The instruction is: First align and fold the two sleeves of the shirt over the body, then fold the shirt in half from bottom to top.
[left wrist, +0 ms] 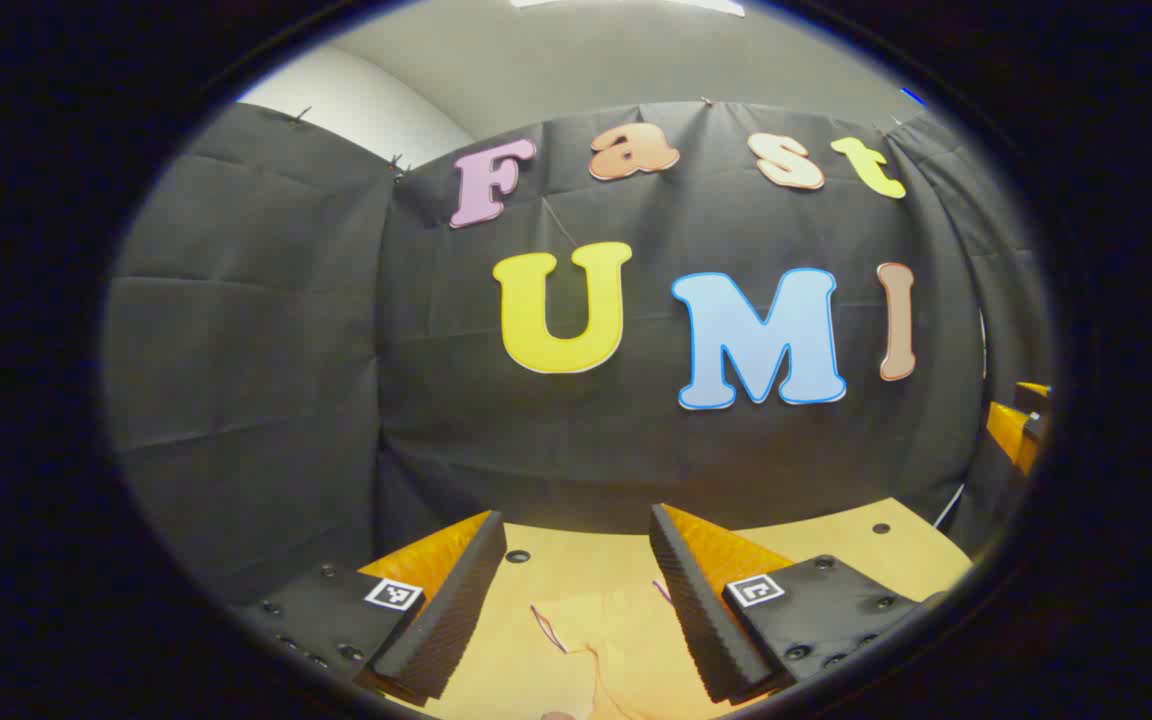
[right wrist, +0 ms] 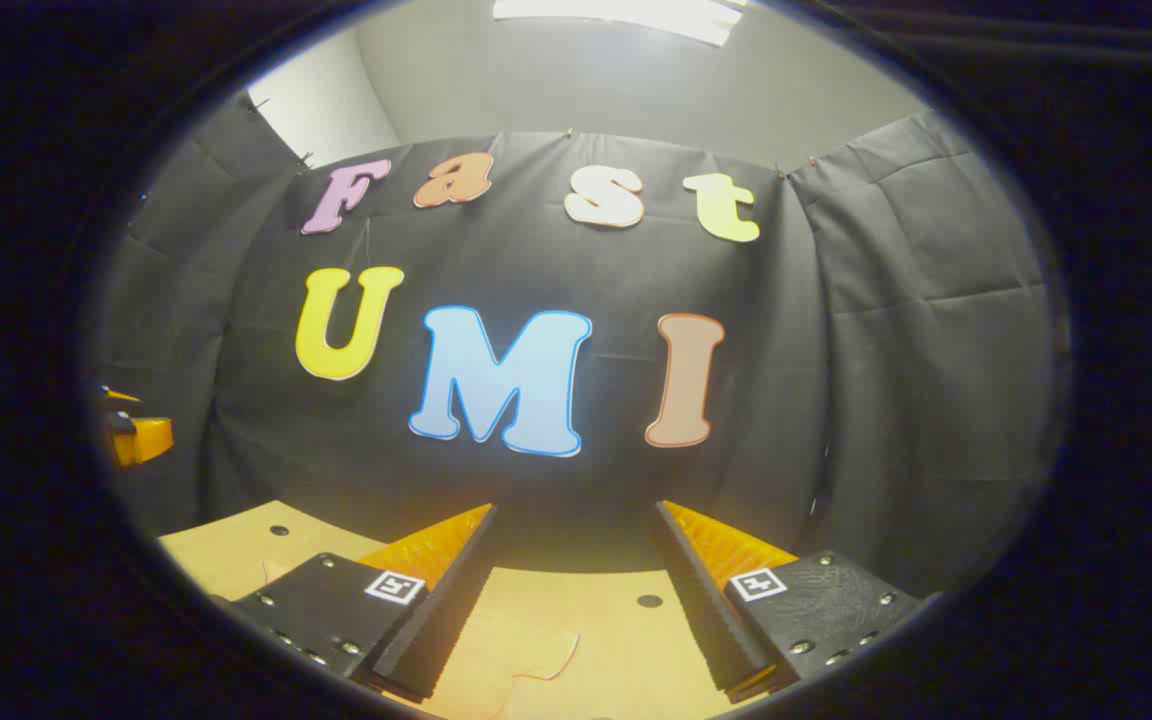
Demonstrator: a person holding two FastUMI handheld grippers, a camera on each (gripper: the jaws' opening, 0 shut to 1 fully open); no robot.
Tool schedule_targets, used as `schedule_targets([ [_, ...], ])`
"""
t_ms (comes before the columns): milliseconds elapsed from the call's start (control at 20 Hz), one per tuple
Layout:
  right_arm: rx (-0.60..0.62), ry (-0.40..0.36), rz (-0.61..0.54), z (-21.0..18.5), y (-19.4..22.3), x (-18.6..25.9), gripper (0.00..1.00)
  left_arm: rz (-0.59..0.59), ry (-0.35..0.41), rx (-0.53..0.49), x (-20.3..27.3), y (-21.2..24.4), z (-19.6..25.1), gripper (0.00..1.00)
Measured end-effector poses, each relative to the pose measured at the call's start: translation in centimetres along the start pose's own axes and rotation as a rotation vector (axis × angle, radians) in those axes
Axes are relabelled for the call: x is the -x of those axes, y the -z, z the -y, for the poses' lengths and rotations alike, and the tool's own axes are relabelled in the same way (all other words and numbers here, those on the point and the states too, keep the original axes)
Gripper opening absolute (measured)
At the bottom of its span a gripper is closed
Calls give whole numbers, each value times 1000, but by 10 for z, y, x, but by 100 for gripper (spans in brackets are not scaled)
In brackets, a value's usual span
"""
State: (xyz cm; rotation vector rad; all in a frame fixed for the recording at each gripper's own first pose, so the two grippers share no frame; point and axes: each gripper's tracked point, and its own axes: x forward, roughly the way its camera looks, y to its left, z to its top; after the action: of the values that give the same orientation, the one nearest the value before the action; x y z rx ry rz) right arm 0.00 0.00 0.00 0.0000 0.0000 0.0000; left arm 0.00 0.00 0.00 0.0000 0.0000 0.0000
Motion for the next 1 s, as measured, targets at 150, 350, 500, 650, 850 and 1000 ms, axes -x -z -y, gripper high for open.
schedule_targets([
  [150,-11,3,-56,-17,14,-6,95,-31,37,-8,-18,6,-1,94],
  [350,-1,19,-103,-27,29,-15,95,-56,92,-2,-33,18,6,94],
  [500,-16,9,-126,-38,37,-20,95,-67,115,-21,-43,21,10,94],
  [650,-16,-2,-134,-46,39,-21,95,-69,129,-24,-41,23,11,94],
  [850,-37,-11,-147,-53,41,-20,96,-81,137,-26,-40,29,10,94],
  [1000,-40,-12,-154,-53,43,-16,95,-90,134,-23,-38,35,6,94],
])
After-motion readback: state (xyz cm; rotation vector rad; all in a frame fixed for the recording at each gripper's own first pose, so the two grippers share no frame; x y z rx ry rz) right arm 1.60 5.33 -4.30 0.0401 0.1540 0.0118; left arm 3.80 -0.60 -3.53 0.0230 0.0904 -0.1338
